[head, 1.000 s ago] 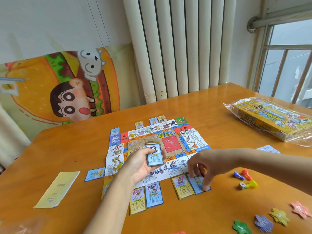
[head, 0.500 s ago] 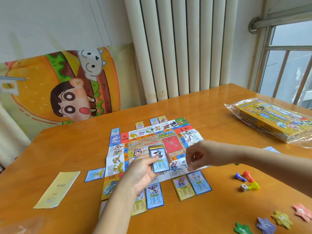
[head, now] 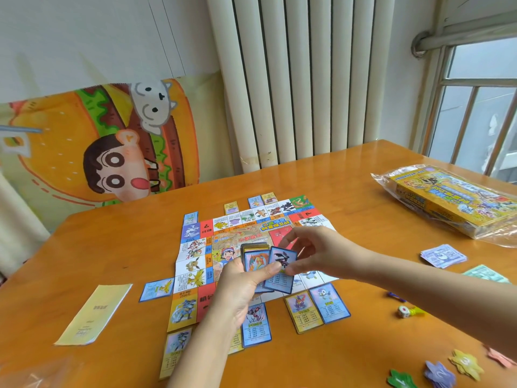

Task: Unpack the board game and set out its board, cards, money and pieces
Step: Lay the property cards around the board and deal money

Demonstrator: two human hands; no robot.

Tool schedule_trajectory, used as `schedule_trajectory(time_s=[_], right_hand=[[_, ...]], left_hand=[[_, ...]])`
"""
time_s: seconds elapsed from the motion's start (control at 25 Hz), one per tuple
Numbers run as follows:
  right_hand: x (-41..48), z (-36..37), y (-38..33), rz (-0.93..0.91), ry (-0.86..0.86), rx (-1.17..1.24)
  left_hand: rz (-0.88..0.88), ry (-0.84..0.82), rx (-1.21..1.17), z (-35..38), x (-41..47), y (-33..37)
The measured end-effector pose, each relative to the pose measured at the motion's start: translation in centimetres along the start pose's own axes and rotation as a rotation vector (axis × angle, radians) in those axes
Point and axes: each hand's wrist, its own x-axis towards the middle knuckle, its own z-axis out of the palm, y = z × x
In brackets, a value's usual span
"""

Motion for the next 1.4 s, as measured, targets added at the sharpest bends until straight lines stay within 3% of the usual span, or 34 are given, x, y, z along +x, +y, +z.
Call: schedule_trajectory(time_s=[0.12, 0.36, 0.52, 0.64, 0.8, 0.92, 1.04, 1.2, 1.4], right_hand=[[0.0, 0.0, -0.3, -0.003, -0.005, 0.011], [-0.1, -1.1, 0.0, 0.049, 0.044, 0.112], [-0.4, -1.4, 0.8, 0.058, -0.029, 0.106], [0.1, -1.2, 1.0, 0.055, -0.052, -0.009], [1.6, -1.7, -0.3, 0.009, -0.012, -0.361], [4.5, -3.7, -0.8, 0.074, 0.051, -0.409], [9.5, -6.9, 0.1, 0.149, 0.220, -0.186], [16.3, -10.1, 2.3, 0.317, 0.427, 0.079], [22.3, -11.2, 6.1, 0.435, 0.500, -0.111]], left_hand=[[-0.039, -0.030, 0.022, 0.1, -0.2, 0.0], [-0.116, -0.114, -0.157, -0.2, 0.1, 0.1], [-0.096, -0.090, -0.144, -0.1, 0.4, -0.1], [-0.054, -0.052, -0.118, 0.1, 0.9, 0.3], [-0.008, -0.025, -0.082, 0.3, 2.2, 2.1], [-0.034, 0.046, -0.148, 0.3, 4.6, 4.2], [-0.073, 0.092, -0.257, -0.3, 7.5, 5.6], [-0.107, 0.105, -0.235, -1.2, 11.6, 5.8], [-0.110, 0.131, -0.220, -1.7, 14.7, 5.8]])
